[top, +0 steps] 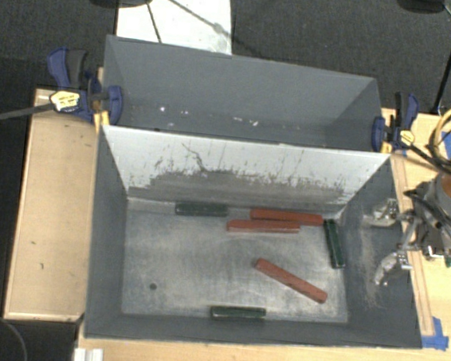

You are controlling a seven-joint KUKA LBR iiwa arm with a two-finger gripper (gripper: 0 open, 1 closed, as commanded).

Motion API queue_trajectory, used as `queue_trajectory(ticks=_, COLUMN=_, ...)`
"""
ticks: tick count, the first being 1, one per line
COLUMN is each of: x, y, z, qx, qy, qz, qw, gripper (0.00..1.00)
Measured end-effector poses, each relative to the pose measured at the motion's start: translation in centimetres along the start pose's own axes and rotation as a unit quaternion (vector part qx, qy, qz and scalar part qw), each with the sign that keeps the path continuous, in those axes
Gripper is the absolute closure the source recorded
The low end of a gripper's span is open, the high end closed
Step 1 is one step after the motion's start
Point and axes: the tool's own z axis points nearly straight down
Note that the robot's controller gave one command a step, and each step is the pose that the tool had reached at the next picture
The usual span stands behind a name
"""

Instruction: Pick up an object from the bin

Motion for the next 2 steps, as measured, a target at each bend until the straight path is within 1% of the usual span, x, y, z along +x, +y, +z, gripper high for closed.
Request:
queue_trajectory(ticks=1, x=-0.2, y=0.1, z=-0.4, qx=0.001, qy=-0.0041, qz=-0.003, qw=1.0000, gripper=0.00)
queue_trajectory(ticks=2, x=0.5, y=3.4, z=6.3, qx=0.001, qy=-0.0053, qz=0.063, qw=0.9980, gripper=0.00)
